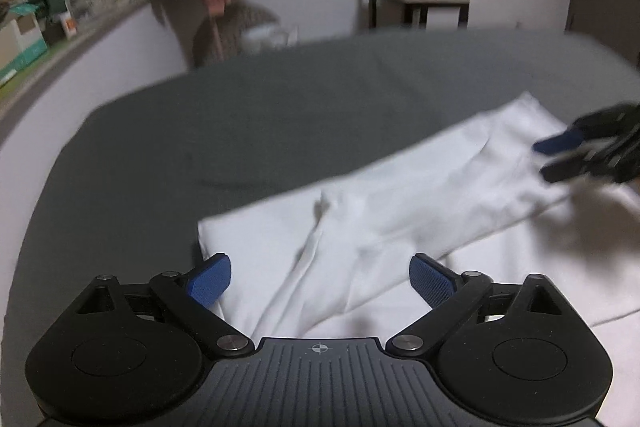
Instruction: Fold clothes
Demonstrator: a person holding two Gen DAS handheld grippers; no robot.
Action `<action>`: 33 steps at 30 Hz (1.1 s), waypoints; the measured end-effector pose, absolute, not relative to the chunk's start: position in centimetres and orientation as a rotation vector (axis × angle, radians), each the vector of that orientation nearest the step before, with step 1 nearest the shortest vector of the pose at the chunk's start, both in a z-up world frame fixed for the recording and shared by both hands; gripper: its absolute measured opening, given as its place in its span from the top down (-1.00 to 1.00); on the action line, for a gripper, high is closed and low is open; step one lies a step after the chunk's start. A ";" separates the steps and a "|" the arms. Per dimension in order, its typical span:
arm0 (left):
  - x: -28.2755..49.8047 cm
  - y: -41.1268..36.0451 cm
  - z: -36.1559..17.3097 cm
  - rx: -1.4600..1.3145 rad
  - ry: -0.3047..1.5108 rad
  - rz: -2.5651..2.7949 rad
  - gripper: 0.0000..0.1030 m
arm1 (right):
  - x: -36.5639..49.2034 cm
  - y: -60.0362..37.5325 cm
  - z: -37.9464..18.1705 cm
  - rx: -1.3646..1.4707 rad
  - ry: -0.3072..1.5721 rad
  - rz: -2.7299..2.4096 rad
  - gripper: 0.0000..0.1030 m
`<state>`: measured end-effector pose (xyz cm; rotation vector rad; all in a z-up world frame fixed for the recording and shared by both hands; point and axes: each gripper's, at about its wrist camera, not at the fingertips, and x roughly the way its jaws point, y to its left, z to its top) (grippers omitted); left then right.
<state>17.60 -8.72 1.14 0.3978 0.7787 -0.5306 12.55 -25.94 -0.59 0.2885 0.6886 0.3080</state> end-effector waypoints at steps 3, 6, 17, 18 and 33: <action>18.1 -8.9 -0.1 0.430 0.831 -0.513 0.08 | 12.7 -26.2 -1.3 0.307 0.705 0.334 0.61; 17.7 -8.8 -0.2 0.455 0.821 -0.521 0.44 | 12.5 -25.9 -1.1 0.268 0.688 0.343 0.85; 10.3 -6.7 2.1 0.563 0.640 -0.702 0.81 | 7.0 -26.4 4.9 -0.083 0.575 0.426 0.88; 9.4 -6.5 2.4 0.573 0.620 -0.724 0.81 | 6.5 -26.1 4.8 -0.125 0.600 0.441 0.88; 7.2 -5.6 1.9 0.668 0.651 -0.709 0.81 | 6.2 -24.2 3.3 -0.170 0.711 0.609 0.88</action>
